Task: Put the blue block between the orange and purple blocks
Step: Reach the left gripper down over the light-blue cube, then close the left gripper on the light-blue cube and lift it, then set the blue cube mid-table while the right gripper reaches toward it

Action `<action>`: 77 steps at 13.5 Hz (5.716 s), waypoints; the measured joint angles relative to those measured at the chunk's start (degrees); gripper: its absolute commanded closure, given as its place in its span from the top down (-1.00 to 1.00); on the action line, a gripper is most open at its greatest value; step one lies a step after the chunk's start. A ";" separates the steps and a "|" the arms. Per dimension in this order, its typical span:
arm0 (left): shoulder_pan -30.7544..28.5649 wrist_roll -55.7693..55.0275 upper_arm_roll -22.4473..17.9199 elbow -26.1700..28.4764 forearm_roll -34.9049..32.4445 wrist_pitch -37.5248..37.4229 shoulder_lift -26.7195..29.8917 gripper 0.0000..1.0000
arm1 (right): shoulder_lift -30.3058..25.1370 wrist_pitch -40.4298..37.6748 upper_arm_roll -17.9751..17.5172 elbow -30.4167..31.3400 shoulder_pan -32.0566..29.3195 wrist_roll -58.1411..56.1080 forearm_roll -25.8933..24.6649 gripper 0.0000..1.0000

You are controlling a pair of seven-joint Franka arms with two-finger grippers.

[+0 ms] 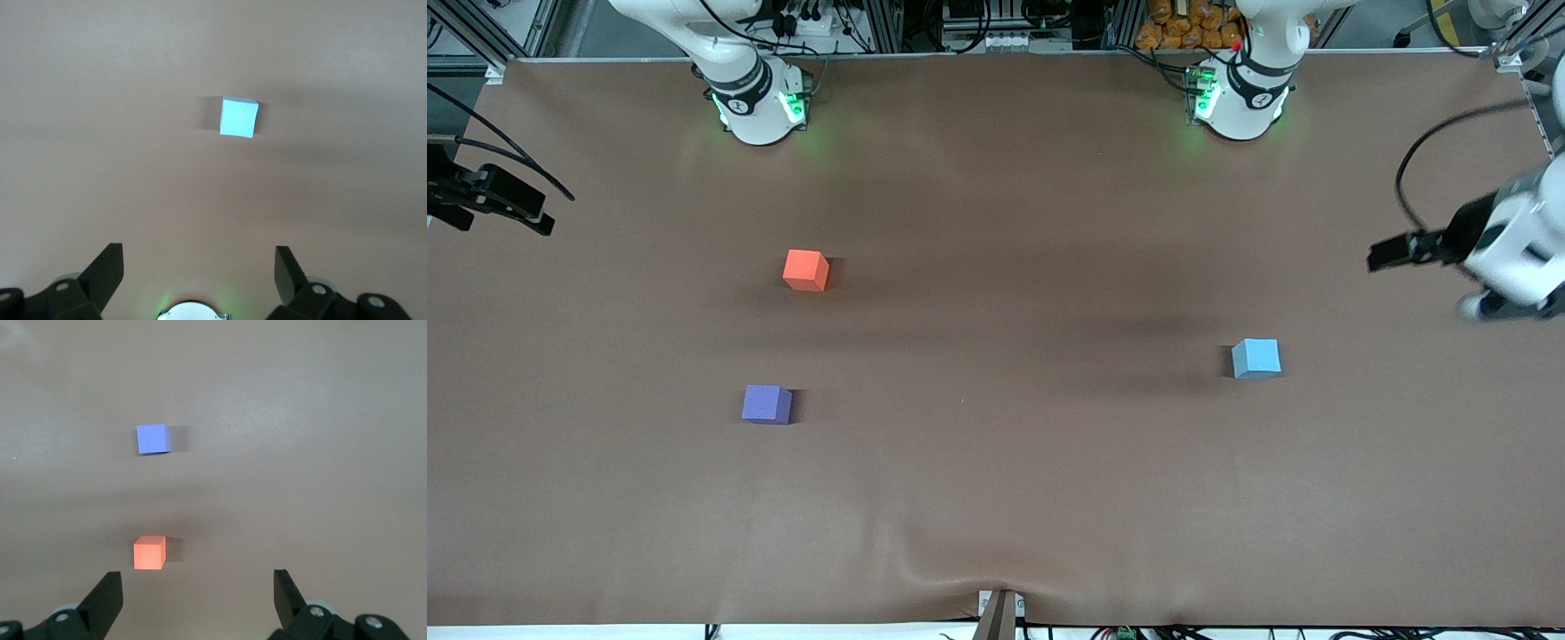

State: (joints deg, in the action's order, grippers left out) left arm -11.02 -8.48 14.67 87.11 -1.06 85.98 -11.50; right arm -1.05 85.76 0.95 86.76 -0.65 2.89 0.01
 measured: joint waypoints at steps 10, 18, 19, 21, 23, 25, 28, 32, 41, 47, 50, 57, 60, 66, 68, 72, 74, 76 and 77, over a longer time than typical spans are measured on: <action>1.00 -0.01 0.53 13.60 0.06 22.55 -11.68 1.00 | 0.00 0.00 0.11 0.06 -0.01 0.00 0.00 1.00; 1.86 -0.02 0.60 14.36 0.06 32.92 -19.28 1.00 | 0.00 -0.01 0.12 0.07 -0.01 0.00 0.00 1.00; 2.09 -0.03 0.61 14.35 0.06 33.60 -19.91 1.00 | 0.00 -0.01 0.12 0.07 -0.01 0.00 0.00 1.00; 2.19 -0.04 0.60 14.36 0.06 34.49 -20.92 1.00 | 0.00 -0.01 0.12 0.07 -0.01 0.00 0.00 1.00; 2.15 -0.04 0.59 14.36 0.06 34.96 -21.64 1.00 | 0.00 -0.01 0.12 0.07 -0.01 0.00 0.00 1.00; 2.13 -0.04 0.57 14.40 0.06 34.99 -21.91 1.00 | 0.00 -0.01 0.12 0.07 -0.01 0.00 0.00 1.00; 1.89 -0.03 0.35 14.73 0.06 35.00 -22.20 0.76 | 0.00 -0.01 0.12 0.07 -0.01 0.00 0.00 1.00; 1.50 -0.03 -0.05 14.84 0.06 35.75 -23.61 -0.90 | 0.00 -0.01 0.13 0.07 -0.01 0.00 0.00 1.00; 1.79 -0.46 4.60 13.54 0.06 32.55 -20.81 -1.00 | 0.00 -0.02 0.15 0.07 -0.01 0.00 0.00 1.00; 5.31 -10.91 16.74 9.97 0.10 27.89 -15.15 -1.00 | 0.00 -0.02 0.15 0.07 -0.01 0.00 0.00 1.00; 15.84 -21.16 16.88 6.04 0.18 27.97 -18.27 -1.00 | 0.00 -0.02 0.16 0.07 -0.01 0.00 0.00 1.00; 41.14 -45.83 8.62 -8.72 0.18 34.15 -31.01 -1.00 | 0.00 -0.03 0.18 0.08 -0.01 0.00 0.00 1.00; 46.97 -46.80 5.50 -9.88 0.18 40.84 -33.99 -1.00 | 0.00 -0.03 0.18 0.08 -0.01 0.00 0.00 1.00; 54.36 -46.04 -3.11 -11.93 0.18 44.43 -39.09 1.00 | 0.00 -0.03 0.18 0.09 -0.01 0.00 0.00 1.00; 54.49 -45.88 -3.11 -12.25 0.18 44.67 -39.27 1.00 | 0.00 -0.03 0.18 0.09 -0.01 0.00 0.00 1.00; 53.60 -45.85 -4.51 -14.76 0.18 40.46 -35.89 1.00 | 0.00 -0.03 0.18 0.09 -0.01 0.00 0.00 1.00; 50.66 -45.20 -5.16 -15.66 0.18 31.64 -30.95 1.00 | 0.00 -0.03 0.17 0.09 -0.01 0.00 0.00 1.00; 46.22 -42.57 -5.37 -15.93 0.12 20.19 -24.66 1.00 | -0.01 -0.01 -0.05 0.08 0.08 0.00 0.03 1.00; 43.96 -40.76 -5.45 -15.88 -0.39 15.33 -21.67 1.00 | 0.00 -0.02 -0.31 0.08 0.24 0.00 0.05 1.00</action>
State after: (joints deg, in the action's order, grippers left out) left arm 32.94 -49.23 9.22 71.23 -1.46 101.31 -33.17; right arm -1.06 85.74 0.65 86.84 -0.41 2.89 0.05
